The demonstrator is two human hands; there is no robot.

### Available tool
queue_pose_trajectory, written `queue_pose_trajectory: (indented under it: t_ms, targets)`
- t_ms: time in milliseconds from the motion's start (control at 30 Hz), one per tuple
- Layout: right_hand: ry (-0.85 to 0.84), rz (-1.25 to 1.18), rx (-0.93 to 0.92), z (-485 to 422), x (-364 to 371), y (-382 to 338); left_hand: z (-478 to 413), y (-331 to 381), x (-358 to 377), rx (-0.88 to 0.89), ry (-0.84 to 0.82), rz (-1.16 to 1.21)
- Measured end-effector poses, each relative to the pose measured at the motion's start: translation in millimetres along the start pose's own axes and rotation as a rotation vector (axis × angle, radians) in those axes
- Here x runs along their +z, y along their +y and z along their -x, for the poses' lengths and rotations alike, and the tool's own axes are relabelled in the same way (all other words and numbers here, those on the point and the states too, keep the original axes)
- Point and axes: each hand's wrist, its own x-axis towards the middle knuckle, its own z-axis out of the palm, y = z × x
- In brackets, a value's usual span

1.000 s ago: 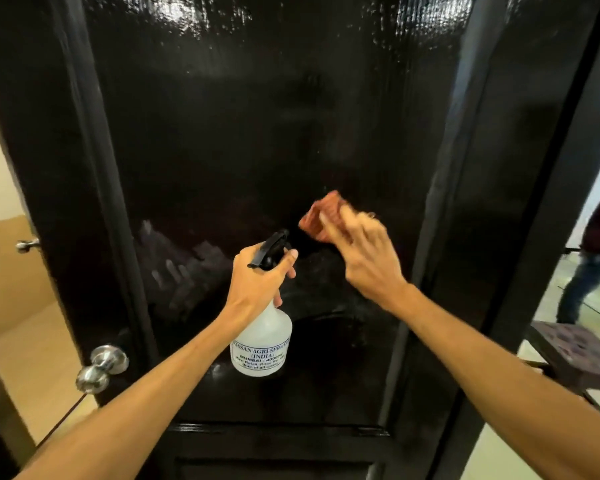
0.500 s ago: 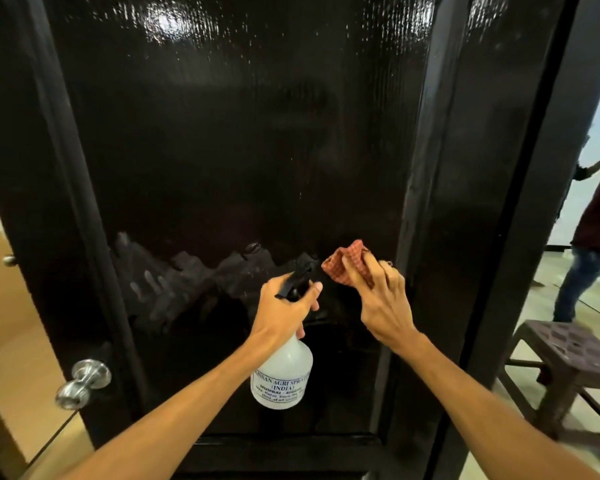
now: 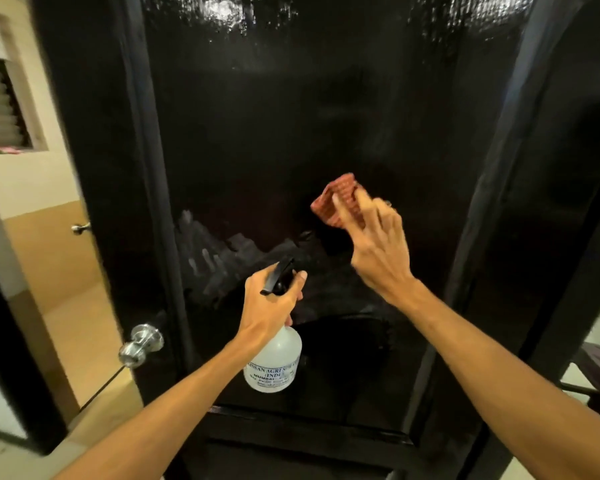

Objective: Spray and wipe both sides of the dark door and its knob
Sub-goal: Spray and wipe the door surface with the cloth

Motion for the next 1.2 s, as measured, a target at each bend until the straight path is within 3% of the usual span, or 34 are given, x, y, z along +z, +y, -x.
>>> queue_pose_trajectory:
  t_ms: [67,133,267,333,533,600,700,767,967,1067,1200]
  targets:
    - [0.049,-0.017,0.156,-26.7,-0.2,-13.4,2.3,-10.5,-24.2,-0.007,0.041,-0.025]
    - [0.064,-0.003,0.146,-25.1,9.4,-45.6,7.3,-22.2,-45.5,-0.035,0.08,-0.043]
    - [-0.158,0.003,-0.28,31.3,32.4,-108.0,14.8,-38.2,-72.6,-0.077,0.14,-0.08]
    - [-0.236,-0.044,-0.361,25.5,33.9,-131.6,20.1,-46.7,-94.6,-0.088,0.186,-0.105]
    - [-0.093,-0.04,-0.093,-78.7,23.4,-157.2,25.6,-60.1,-136.1,-0.119,0.281,-0.157]
    - [-0.111,-0.041,-0.213,-70.7,34.5,-187.9,26.4,-65.5,-152.9,-0.122,0.327,-0.145]
    - [-0.32,-0.022,-0.552,-25.5,44.6,-236.6,32.0,-68.1,-172.9,-0.098,0.338,-0.144]
    - [-0.375,-0.036,-0.624,-28.4,44.3,-246.5,34.4,-69.8,-184.6,-0.088,0.337,-0.16]
    - [-0.203,-0.03,-0.349,-111.7,44.9,-254.1,37.8,-87.0,-216.8,-0.11,0.373,-0.152]
    - [-0.236,0.022,-0.538,-48.5,61.7,-276.2,47.7,-94.0,-218.1,-0.118,0.394,-0.165]
    - [-0.509,0.042,-0.886,43.3,69.2,-286.8,58.3,-100.4,-217.6,-0.135,0.38,-0.182]
